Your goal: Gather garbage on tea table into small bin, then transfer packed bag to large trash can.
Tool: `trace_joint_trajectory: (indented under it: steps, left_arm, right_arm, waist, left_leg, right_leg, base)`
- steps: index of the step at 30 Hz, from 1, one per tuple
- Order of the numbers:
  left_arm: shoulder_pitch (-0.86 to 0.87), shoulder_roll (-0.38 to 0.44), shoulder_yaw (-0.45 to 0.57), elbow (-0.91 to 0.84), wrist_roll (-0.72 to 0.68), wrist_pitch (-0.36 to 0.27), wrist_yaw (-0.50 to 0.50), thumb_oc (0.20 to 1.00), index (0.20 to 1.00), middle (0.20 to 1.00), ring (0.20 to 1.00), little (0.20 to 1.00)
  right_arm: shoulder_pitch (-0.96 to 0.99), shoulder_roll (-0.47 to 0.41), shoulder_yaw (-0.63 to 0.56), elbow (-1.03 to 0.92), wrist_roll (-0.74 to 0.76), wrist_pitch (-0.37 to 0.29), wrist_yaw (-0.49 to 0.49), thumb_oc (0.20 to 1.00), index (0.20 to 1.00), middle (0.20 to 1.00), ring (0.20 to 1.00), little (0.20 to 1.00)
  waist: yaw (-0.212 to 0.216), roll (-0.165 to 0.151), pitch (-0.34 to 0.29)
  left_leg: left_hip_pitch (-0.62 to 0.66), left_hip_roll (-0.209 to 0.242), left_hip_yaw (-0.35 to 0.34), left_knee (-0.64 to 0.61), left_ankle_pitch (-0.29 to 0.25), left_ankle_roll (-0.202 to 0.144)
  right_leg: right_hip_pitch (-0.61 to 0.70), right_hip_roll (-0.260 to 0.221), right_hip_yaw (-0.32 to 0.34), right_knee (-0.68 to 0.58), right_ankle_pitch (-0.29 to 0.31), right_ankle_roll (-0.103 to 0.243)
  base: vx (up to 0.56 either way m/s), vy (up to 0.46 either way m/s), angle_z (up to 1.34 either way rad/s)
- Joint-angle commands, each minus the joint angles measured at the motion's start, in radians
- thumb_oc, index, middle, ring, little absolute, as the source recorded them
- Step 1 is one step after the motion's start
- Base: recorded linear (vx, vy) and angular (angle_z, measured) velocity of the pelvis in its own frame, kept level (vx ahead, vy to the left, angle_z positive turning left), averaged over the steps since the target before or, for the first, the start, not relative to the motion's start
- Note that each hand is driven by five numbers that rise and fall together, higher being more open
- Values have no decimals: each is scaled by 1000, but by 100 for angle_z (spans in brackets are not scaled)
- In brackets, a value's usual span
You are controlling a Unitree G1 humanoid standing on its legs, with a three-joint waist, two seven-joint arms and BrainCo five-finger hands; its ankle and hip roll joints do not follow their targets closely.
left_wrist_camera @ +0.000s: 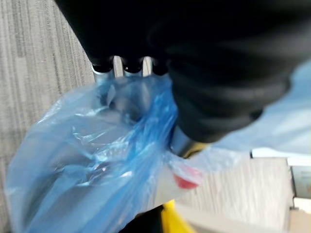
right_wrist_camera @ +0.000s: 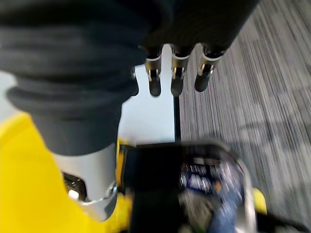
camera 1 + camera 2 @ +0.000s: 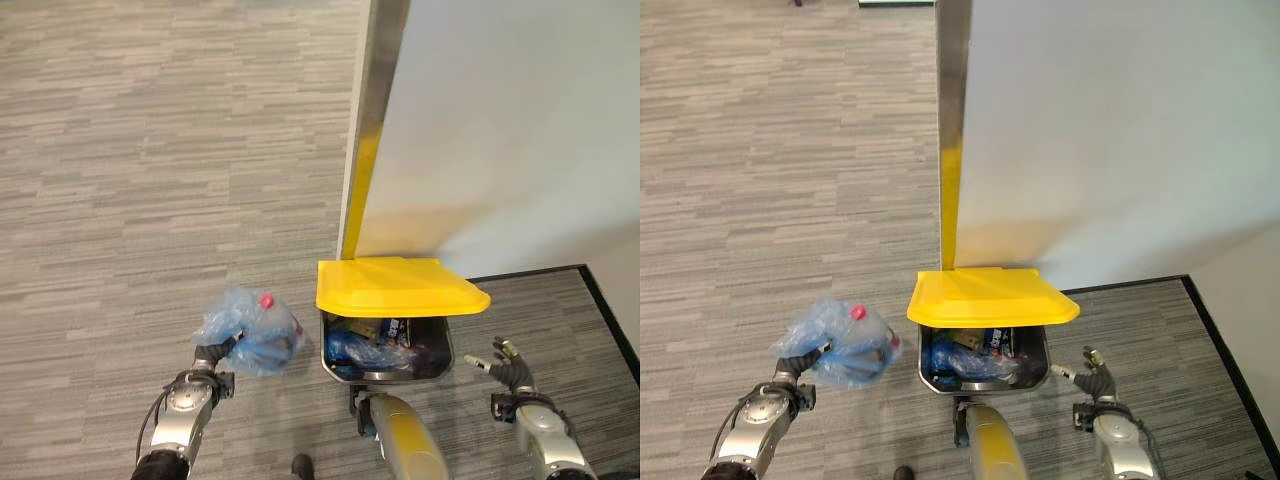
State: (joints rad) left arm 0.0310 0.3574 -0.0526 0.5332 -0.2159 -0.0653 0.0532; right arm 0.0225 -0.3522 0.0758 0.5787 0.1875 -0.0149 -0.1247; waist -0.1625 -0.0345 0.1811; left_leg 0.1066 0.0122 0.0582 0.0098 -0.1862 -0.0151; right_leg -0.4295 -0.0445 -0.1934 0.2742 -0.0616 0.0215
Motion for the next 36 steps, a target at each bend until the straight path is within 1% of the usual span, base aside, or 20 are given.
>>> trace_joint_trajectory:
  steps: [1,2,3,4,11,14,15,17,18,20,21,22,23,24,25,26,27,30,33,36]
  left_arm:
    - [13,39,13,-40,-1,-47,18,200,200,200,200,200]
    - [13,39,12,-40,-1,-47,18,200,200,200,200,200]
    - [19,30,6,-41,-8,-52,24,200,200,200,200,200]
    - [17,27,4,-42,-10,-55,24,200,200,200,200,200]
    - [5,38,-22,-38,-3,-52,3,200,200,200,200,200]
    - [-20,36,-56,-51,5,-53,-10,200,200,200,200,200]
    - [-42,33,-77,-51,6,-55,-13,200,200,200,200,200]
    - [-68,30,-102,-59,4,-60,-17,200,200,200,200,200]
    - [-69,30,-102,-59,4,-60,-17,200,200,200,200,200]
    - [-110,32,-137,-64,2,-67,-16,200,200,200,200,200]
    - [-154,32,-172,-65,-6,-77,-10,200,200,200,200,200]
    - [-156,32,-172,-64,-6,-77,-10,200,200,200,200,200]
    - [-205,36,-217,-73,-13,-90,-5,200,200,200,200,200]
    - [-207,36,-216,-73,-13,-90,-5,200,200,200,200,200]
    - [-252,50,-254,-90,-20,-102,-2,200,200,200,200,200]
    - [-271,59,-277,-106,-21,-110,-4,200,200,200,200,200]
    - [-273,59,-277,-106,-21,-110,-4,200,200,200,200,200]
    - [-333,83,-353,-168,-15,-124,-19,200,200,200,200,200]
    - [-392,86,-411,-199,-15,-129,-29,200,200,200,200,200]
    - [-438,83,-445,-219,-9,-133,-30,200,200,200,200,200]
  right_arm:
    - [-23,28,-69,-25,11,-37,-54,1000,1000,1000,1000,1000]
    - [-22,28,-70,-26,11,-37,-54,1000,1000,1000,1000,1000]
    - [-32,54,-84,-28,69,-52,-67,1000,1000,1000,1000,1000]
    - [-41,62,-77,-21,84,-57,-66,1000,1000,1000,1000,1000]
    - [-69,51,24,14,40,-25,-6,1000,1000,1000,1000,1000]
    - [-116,62,99,11,27,-20,22,1000,1000,1000,1000,1000]
    - [-154,65,149,3,13,-21,36,1000,1000,1000,1000,1000]
    - [-206,64,197,-11,-4,-24,44,1000,1000,1000,1000,1000]
    - [-208,64,197,-10,-3,-24,44,1000,1000,1000,1000,1000]
    - [-293,57,252,-31,-26,-27,46,1000,1000,1000,1000,1000]
    - [-385,58,294,-30,-29,-33,39,1000,1000,1000,1000,1000]
    - [-388,58,294,-28,-28,-34,38,1000,1000,1000,1000,1000]
    - [-499,59,334,-25,-35,-39,25,1000,1000,1000,1000,1000]
    - [-501,60,334,-24,-35,-39,25,1000,1000,1000,1000,1000]
    - [-607,48,366,-17,-36,-41,14,1000,1000,1000,1000,1000]
    - [-658,42,374,-8,-34,-41,6,1000,1000,1000,1000,1000]
    - [-660,42,374,-6,-34,-42,6,1000,1000,1000,1000,1000]
    - [-792,18,387,38,-6,-41,-14,1000,1000,1000,1000,1000]
    - [-834,22,378,87,51,-45,-23,1000,1000,1000,1000,1000]
    - [-850,19,380,110,70,-46,-23,1000,1000,1000,1000,1000]
  waist:
    - [0,-1,-6]
    - [1,-1,-6]
    - [2,3,-8]
    - [8,3,-7]
    - [34,0,5]
    - [51,5,16]
    - [62,7,23]
    - [74,9,30]
    - [73,10,31]
    - [85,9,40]
    - [94,7,47]
    - [94,7,48]
    - [107,7,58]
    - [105,2,59]
    - [112,-4,66]
    - [116,-9,70]
    - [116,-9,71]
    - [122,-25,78]
    - [120,-34,83]
    - [116,-37,90]
  left_leg:
    - [98,-78,7,63,-172,22]
    - [99,-78,7,63,-172,22]
    - [103,-82,7,60,-174,26]
    - [104,-84,4,59,-174,28]
    - [106,-91,-8,61,-175,32]
    - [99,-94,-17,67,-176,35]
    - [92,-94,-24,72,-176,35]
    - [84,-95,-30,79,-175,34]
    - [84,-94,-30,79,-175,34]
    - [73,-94,-33,87,-174,32]
    - [62,-94,-35,94,-170,30]
    - [62,-94,-35,95,-171,30]
    - [52,-89,-34,105,-173,28]
    - [50,-93,-36,105,-169,28]
    - [39,-93,-37,108,-165,26]
    - [34,-92,-36,112,-163,24]
    - [34,-92,-36,112,-164,24]
    - [23,-90,-30,120,-164,21]
    - [20,-89,-23,117,-164,20]
    - [19,-90,-16,117,-165,19]
  right_leg:
    - [5,-31,96,-209,239,144]
    - [6,-30,96,-209,239,144]
    - [9,-31,95,-212,241,143]
    - [9,-32,94,-214,243,143]
    - [16,-42,86,-222,247,141]
    - [13,-49,78,-221,248,136]
    - [8,-55,71,-219,246,135]
    - [5,-62,64,-218,246,133]
    - [6,-61,63,-218,246,133]
    - [1,-67,59,-217,246,131]
    - [-1,-70,57,-217,247,130]
    - [-1,-70,56,-217,247,130]
    - [-1,-68,52,-216,247,129]
    - [-3,-72,53,-217,249,130]
    - [-8,-74,51,-219,251,129]
    - [-10,-74,50,-220,253,129]
    - [-10,-74,50,-220,253,129]
    - [-12,-72,44,-225,255,132]
    - [-16,-70,42,-230,262,138]
    - [-20,-69,41,-231,265,142]
  base:
    - [-3,37,-4]
    - [2,42,-4]
    - [1,20,-3]
    - [-2,14,-5]
    - [-2,-4,-1]
    - [-3,-14,1]
    - [-9,-39,6]
    - [-7,-35,7]
    - [-11,-27,12]
    - [-30,-40,16]
    - [-31,-41,15]
    - [-42,-69,13]
    - [-33,-42,7]
    - [-65,-75,6]
    - [-55,-53,8]
    - [-46,-51,10]
    - [-26,-38,10]
    - [-27,-53,6]
    - [-17,-30,1]
    - [-20,-9,-9]
